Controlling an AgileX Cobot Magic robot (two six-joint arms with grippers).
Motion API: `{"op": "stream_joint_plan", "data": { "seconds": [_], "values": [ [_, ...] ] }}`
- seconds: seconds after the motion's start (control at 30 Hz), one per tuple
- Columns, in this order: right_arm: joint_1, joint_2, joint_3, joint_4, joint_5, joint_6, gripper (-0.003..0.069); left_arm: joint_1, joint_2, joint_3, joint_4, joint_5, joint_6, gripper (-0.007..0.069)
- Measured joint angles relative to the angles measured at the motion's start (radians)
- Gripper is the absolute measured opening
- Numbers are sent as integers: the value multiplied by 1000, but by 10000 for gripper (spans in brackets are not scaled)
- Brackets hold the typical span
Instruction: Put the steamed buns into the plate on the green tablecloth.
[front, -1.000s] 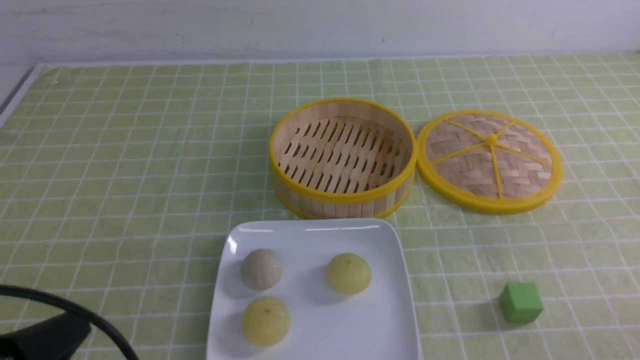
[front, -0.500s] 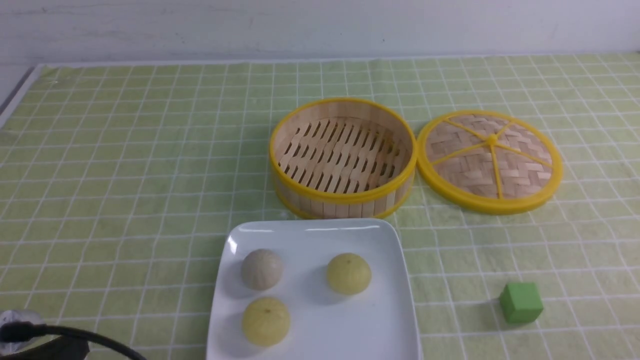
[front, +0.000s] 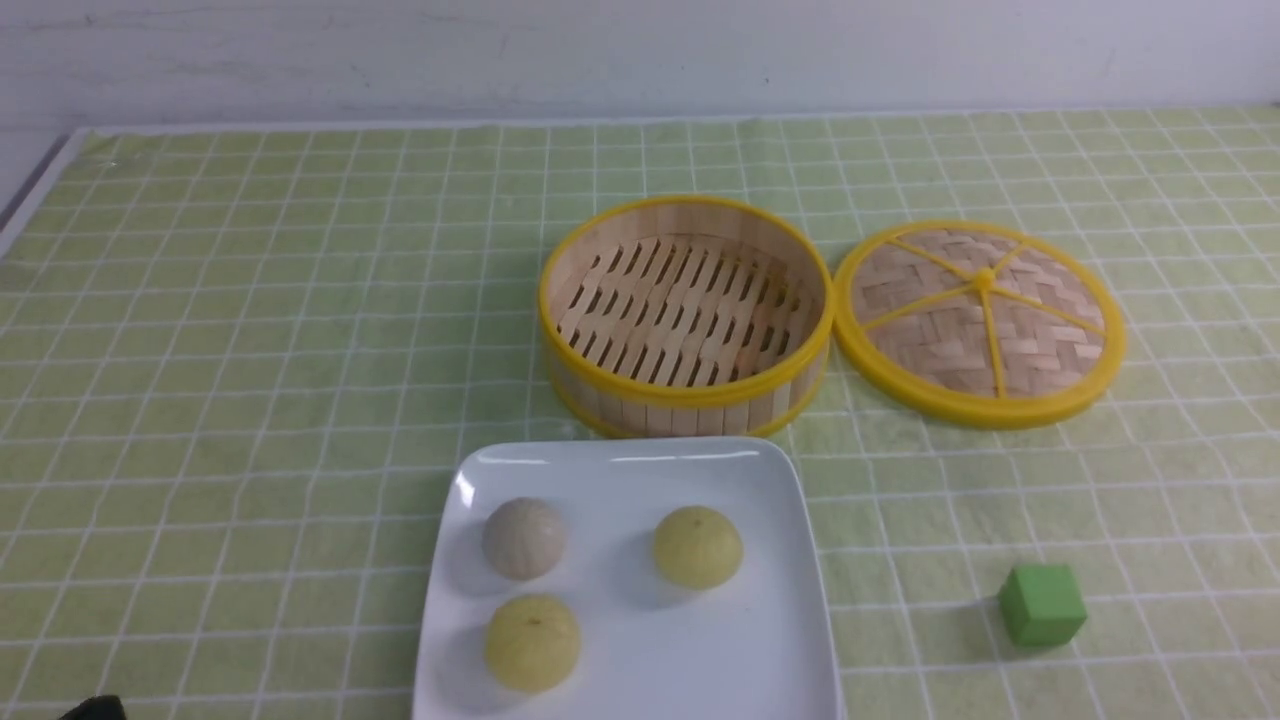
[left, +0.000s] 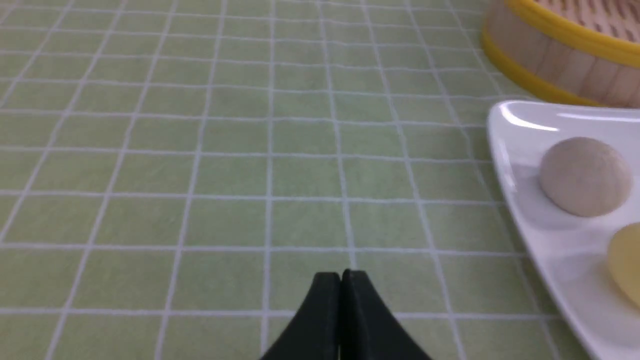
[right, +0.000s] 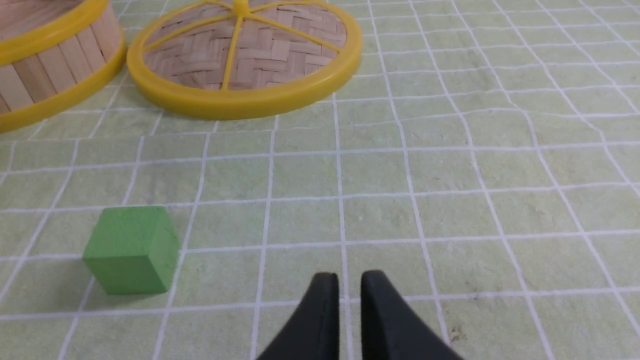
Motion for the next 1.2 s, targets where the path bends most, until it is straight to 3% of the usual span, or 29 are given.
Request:
{"op": "stream_joint_plan", "data": {
  "seconds": [0.17, 1.2],
  "values": [
    [0, 0, 0, 0, 0, 0, 99, 69, -64, 8, 13, 18, -13, 24],
    [0, 0, 0, 0, 0, -7, 132, 74, -67, 8, 30, 21, -14, 44]
  ]
}}
